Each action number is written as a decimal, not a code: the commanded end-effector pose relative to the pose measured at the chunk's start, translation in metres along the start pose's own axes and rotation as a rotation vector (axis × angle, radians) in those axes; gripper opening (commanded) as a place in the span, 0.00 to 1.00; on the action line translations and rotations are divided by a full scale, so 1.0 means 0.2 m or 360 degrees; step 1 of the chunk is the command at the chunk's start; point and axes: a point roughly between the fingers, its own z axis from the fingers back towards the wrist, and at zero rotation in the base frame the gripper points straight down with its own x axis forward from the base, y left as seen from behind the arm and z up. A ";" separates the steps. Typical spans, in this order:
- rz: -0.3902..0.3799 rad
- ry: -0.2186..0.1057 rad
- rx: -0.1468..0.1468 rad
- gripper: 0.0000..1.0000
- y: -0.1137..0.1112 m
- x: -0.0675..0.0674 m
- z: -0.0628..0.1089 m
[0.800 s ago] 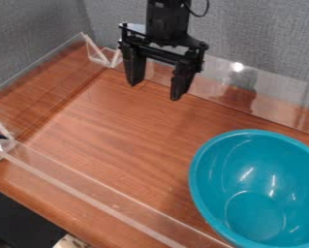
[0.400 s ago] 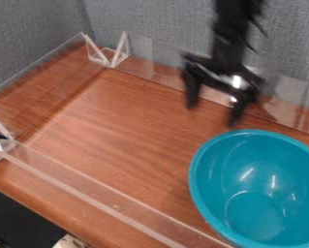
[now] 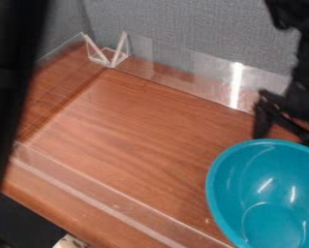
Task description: Put the mushroom in the blue bowl
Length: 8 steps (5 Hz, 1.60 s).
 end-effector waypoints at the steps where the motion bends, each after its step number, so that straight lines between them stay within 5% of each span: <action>1: -0.0019 -0.0111 0.0018 1.00 -0.03 0.05 0.09; 2: -0.0007 -0.0109 0.0016 0.00 -0.02 0.05 0.09; 6: 0.0058 -0.0190 0.0008 0.00 0.08 -0.07 0.24; 7: 0.0084 -0.0251 0.0002 0.00 0.14 -0.17 0.33; 8: 0.0191 -0.0277 0.0001 0.00 0.32 -0.31 0.36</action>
